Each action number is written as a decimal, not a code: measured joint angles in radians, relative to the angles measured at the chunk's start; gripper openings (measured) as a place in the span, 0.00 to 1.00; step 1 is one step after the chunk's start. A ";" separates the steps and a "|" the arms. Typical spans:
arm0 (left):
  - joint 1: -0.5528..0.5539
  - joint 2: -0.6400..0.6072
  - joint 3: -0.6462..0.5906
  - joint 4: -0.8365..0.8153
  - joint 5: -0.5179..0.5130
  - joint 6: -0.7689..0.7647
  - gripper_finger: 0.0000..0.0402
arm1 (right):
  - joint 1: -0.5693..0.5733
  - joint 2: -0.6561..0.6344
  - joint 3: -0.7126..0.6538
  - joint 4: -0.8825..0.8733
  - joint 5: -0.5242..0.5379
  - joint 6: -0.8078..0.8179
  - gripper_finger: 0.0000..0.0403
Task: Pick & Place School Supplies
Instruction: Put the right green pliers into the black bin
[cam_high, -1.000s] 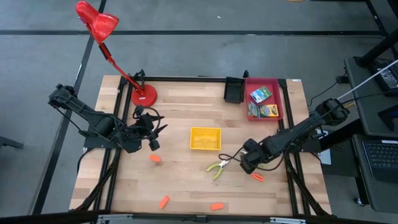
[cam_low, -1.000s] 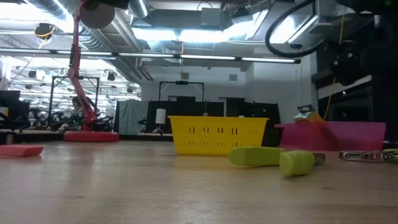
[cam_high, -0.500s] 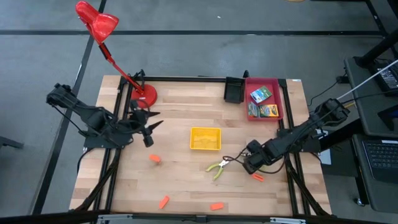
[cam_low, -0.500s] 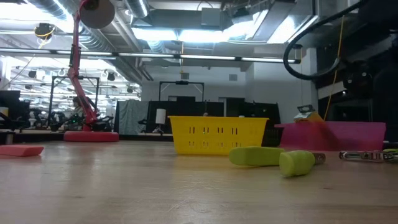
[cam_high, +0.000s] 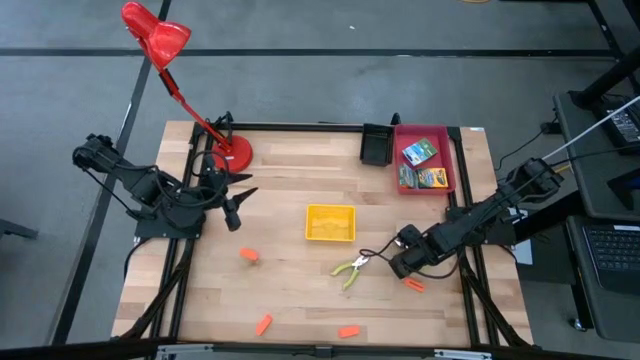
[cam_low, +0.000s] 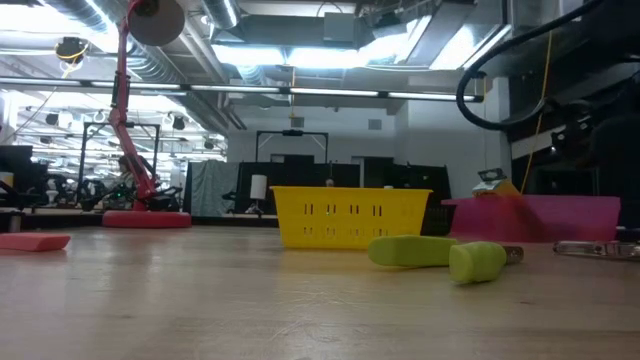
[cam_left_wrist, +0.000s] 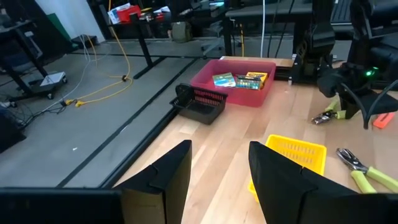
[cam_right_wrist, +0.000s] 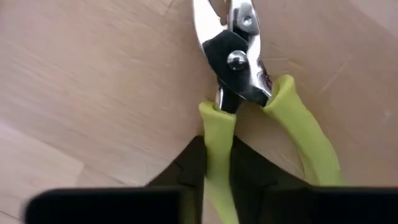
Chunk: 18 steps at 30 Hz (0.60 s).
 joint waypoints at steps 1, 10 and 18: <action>0.000 0.000 0.000 0.000 0.000 -0.001 0.40 | 0.000 0.000 0.000 0.001 0.007 0.001 0.10; 0.000 0.000 0.000 0.000 0.001 -0.008 0.40 | -0.026 0.006 0.117 0.071 0.160 -0.125 0.10; 0.000 0.001 0.000 -0.019 0.002 -0.062 0.40 | -0.154 0.006 0.291 0.088 0.253 -0.363 0.10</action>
